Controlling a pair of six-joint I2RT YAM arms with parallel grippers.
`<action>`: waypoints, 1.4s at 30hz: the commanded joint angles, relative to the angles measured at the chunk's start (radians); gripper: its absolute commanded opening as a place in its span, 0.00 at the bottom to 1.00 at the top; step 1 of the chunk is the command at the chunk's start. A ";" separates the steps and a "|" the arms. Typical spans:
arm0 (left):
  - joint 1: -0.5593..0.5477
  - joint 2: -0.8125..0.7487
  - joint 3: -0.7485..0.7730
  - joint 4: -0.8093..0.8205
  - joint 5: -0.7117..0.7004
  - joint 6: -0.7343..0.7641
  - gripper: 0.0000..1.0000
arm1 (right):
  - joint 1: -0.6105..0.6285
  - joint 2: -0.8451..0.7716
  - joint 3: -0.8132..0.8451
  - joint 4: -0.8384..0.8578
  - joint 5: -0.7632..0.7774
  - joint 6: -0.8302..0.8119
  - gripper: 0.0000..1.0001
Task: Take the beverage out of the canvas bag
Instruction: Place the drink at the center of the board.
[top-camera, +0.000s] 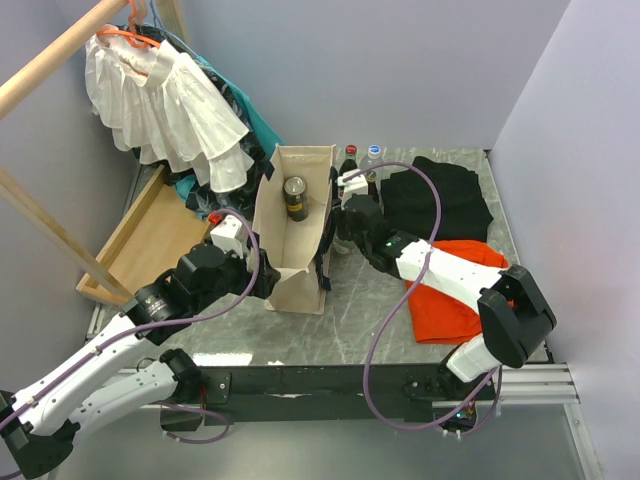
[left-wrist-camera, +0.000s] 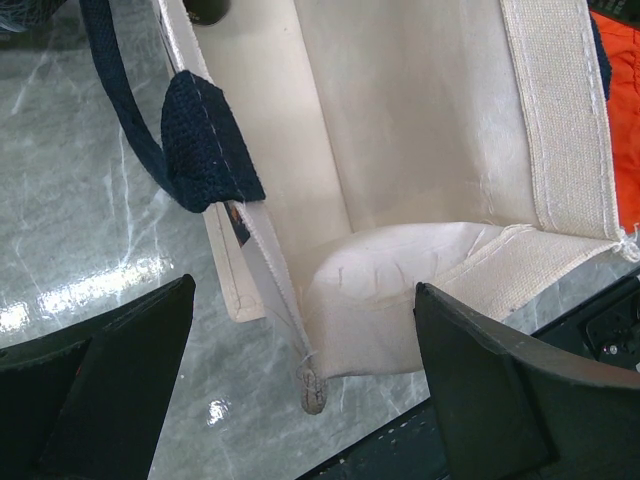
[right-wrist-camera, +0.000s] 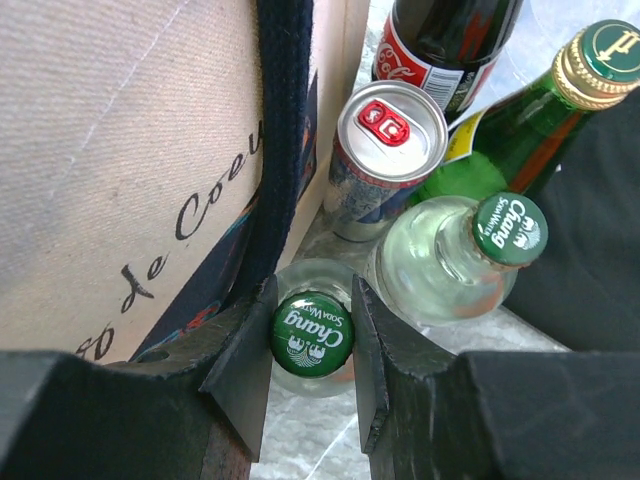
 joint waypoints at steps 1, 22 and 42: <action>-0.008 -0.009 0.012 -0.018 -0.012 -0.003 0.96 | 0.006 -0.019 0.025 0.208 0.031 -0.028 0.00; -0.011 -0.001 0.010 -0.017 -0.006 0.000 0.96 | 0.034 0.004 0.031 0.174 0.084 -0.037 0.33; -0.014 -0.004 0.012 -0.018 -0.010 0.000 0.96 | 0.041 -0.063 0.036 0.136 0.112 -0.036 0.56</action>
